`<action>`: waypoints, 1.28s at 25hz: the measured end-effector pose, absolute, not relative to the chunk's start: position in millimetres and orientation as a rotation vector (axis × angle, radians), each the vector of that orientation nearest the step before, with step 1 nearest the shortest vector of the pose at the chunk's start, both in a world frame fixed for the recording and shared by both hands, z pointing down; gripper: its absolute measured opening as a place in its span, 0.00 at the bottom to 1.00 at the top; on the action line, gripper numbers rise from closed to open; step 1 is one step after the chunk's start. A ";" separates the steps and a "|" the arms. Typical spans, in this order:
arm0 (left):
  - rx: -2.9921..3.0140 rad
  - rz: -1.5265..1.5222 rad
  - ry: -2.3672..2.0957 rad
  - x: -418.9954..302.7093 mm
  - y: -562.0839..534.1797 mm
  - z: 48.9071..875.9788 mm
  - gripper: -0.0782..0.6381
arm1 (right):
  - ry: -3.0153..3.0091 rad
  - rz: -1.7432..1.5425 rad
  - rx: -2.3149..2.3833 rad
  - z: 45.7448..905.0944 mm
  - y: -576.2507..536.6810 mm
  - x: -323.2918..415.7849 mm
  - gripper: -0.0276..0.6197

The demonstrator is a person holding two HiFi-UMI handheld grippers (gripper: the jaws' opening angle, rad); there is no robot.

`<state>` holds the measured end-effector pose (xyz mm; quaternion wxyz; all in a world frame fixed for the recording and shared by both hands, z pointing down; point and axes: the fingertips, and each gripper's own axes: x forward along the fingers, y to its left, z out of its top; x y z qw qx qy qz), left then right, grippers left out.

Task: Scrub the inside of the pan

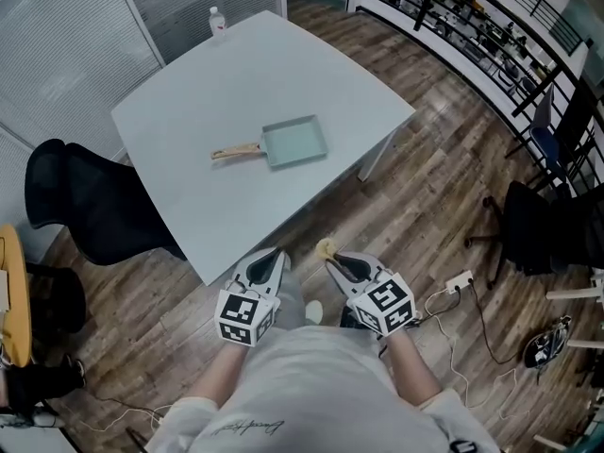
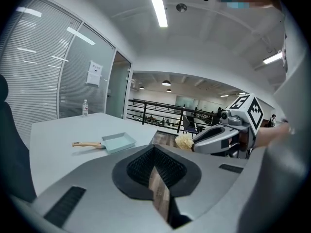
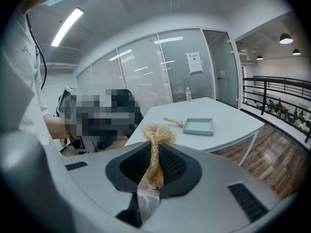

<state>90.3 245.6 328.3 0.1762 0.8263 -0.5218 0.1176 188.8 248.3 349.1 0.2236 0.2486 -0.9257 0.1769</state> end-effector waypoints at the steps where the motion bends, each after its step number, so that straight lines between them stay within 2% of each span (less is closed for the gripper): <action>1: 2.340 0.331 -1.472 90.2 241.2 329.7 0.12 | -2.552 0.489 0.687 350.1 244.9 188.1 0.14; 8: 2.368 0.326 -1.446 87.4 199.6 331.3 0.12 | -2.531 0.495 0.705 355.6 206.7 183.4 0.14; 23: 2.412 0.277 -1.443 27.7 66.1 314.5 0.12 | -2.507 0.451 0.762 340.5 82.7 135.3 0.14; 32: 2.449 0.285 -1.430 3.3 34.3 313.0 0.12 | -2.479 0.422 0.768 335.6 46.4 104.9 0.14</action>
